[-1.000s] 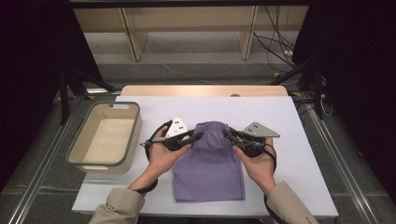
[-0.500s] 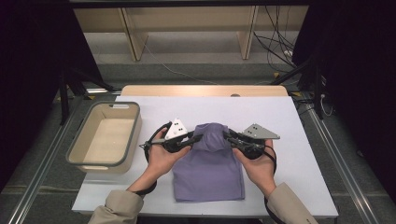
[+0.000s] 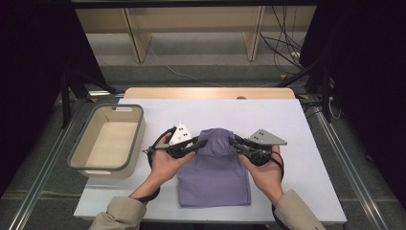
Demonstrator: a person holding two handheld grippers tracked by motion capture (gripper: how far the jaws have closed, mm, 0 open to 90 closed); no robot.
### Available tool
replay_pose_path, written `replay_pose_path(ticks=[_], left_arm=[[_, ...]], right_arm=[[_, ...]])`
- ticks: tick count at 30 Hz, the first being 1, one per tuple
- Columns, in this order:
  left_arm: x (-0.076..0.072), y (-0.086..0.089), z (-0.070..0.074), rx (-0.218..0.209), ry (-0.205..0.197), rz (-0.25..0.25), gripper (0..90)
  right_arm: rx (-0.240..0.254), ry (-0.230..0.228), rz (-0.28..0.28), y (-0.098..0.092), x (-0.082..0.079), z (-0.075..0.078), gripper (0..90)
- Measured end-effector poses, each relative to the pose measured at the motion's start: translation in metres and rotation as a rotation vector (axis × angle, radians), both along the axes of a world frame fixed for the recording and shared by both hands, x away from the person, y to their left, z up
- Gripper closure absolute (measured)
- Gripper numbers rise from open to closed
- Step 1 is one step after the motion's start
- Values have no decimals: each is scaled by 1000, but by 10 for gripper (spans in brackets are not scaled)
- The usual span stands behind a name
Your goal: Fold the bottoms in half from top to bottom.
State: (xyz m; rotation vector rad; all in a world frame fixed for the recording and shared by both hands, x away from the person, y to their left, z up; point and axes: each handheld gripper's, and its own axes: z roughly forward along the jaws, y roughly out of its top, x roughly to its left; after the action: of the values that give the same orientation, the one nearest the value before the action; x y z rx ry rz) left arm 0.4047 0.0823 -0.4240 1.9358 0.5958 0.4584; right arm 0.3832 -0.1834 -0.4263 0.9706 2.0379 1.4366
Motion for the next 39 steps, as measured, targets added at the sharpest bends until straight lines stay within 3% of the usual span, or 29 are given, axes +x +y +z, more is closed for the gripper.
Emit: replay_pose_path(ticks=[39], left_arm=[[-11,1,-3,23,0,-10,771]], right_arm=[[-21,14,26,0,-9,-3,788]])
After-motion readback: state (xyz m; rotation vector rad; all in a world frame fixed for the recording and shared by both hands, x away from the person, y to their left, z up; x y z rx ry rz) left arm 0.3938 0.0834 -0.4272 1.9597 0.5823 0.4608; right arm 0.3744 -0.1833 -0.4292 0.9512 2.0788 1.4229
